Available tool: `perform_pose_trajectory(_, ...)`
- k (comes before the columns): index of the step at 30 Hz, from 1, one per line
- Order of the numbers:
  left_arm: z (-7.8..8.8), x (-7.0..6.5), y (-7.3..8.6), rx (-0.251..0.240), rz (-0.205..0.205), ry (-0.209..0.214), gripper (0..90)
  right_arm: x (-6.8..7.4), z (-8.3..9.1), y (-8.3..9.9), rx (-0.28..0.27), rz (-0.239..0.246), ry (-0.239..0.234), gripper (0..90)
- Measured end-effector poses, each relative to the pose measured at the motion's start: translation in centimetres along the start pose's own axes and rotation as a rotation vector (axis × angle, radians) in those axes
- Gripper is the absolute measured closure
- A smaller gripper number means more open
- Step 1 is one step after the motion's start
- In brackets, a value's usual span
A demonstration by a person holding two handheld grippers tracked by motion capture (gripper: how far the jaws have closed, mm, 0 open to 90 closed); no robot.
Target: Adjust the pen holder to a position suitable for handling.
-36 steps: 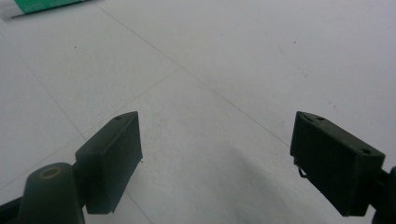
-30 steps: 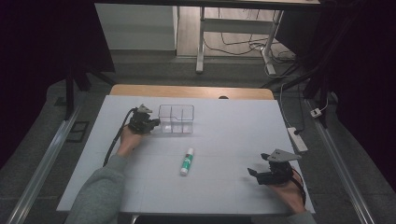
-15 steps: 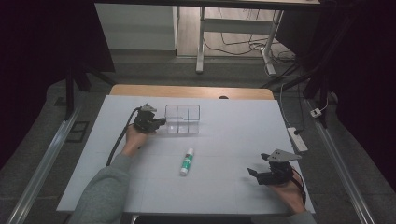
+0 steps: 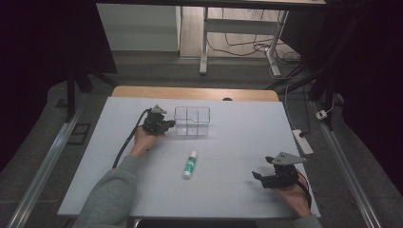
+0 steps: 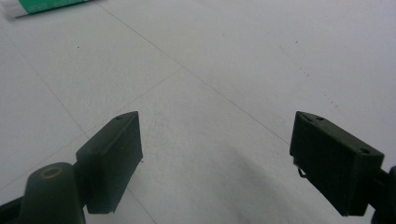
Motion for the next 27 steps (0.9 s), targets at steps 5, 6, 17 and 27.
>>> perform_pose_trajectory(5,-0.5,-0.3,-0.2,0.004,-0.001,0.007,88.8,0.0,0.0,0.0,0.004,0.003,0.001,16.3)
perform_pose_trajectory(6,-0.6,-0.4,-0.3,0.004,-0.002,0.008,88.8,0.0,0.0,0.0,0.005,0.003,0.0,16.3)
perform_pose_trajectory(17,-0.1,-0.5,-0.3,0.011,-0.03,-0.01,88.3,0.0,0.0,0.1,0.005,0.008,0.001,16.3)
perform_pose_trajectory(27,3.1,-0.8,0.3,0.008,-0.011,0.009,72.4,0.0,0.0,0.1,0.012,0.006,-0.001,16.3)
Point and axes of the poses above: each handheld gripper's, and its own axes: z roughly backward along the jaws, y roughly out of its underside, x roughly to its left, the point moved 2 cm from there along -z, roughly forward along the jaws, and after that the axes turned 9 degrees about -y, right-handed, at the moved point
